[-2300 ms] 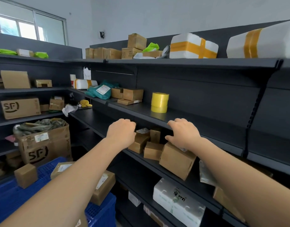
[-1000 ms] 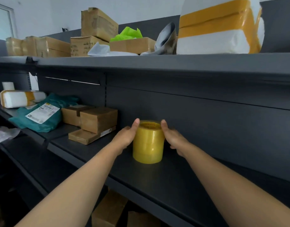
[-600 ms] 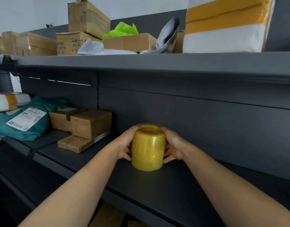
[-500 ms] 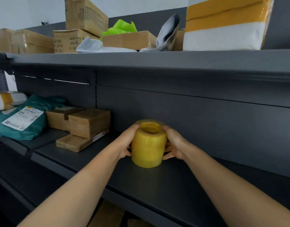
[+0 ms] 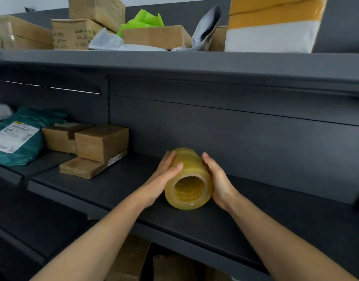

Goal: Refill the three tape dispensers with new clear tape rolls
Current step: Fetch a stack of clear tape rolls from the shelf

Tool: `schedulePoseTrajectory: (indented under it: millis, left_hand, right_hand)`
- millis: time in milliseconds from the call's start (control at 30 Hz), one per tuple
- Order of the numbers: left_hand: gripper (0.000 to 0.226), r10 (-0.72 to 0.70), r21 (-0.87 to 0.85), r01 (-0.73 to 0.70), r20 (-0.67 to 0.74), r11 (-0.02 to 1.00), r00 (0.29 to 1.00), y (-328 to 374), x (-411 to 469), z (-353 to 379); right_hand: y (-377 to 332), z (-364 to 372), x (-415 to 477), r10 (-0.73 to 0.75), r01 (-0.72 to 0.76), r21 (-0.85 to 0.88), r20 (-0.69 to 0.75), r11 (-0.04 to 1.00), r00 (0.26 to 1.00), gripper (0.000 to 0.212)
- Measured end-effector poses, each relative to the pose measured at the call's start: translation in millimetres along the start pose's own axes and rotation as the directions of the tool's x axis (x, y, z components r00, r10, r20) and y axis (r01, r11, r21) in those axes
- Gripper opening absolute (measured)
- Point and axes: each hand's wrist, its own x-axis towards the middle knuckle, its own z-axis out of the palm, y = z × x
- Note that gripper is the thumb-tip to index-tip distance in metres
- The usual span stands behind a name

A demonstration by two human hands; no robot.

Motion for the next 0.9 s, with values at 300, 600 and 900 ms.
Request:
schedulePoseTrajectory:
  millis: [300,600,900]
  left_hand:
    - [0.074,-0.175,-0.201,0.132,-0.214,0.971,0.961,2,4,14]
    - [0.047,-0.107,-0.226,0.048,-0.259,0.973,0.96,9,-8,20]
    - [0.067,-0.211,-0.324,0.13,-0.228,0.937,0.95,8,-5,17]
  right_hand:
    - [6,5,0,0.078,-0.073,0.063,-0.084,0.995,0.993,0.032]
    - [4,14,-7,0.107,-0.099,0.081,-0.11,0.992,0.988,0.068]
    - [-7,13,-7,0.128,-0.116,0.073,-0.185,0.991,0.974,0.051]
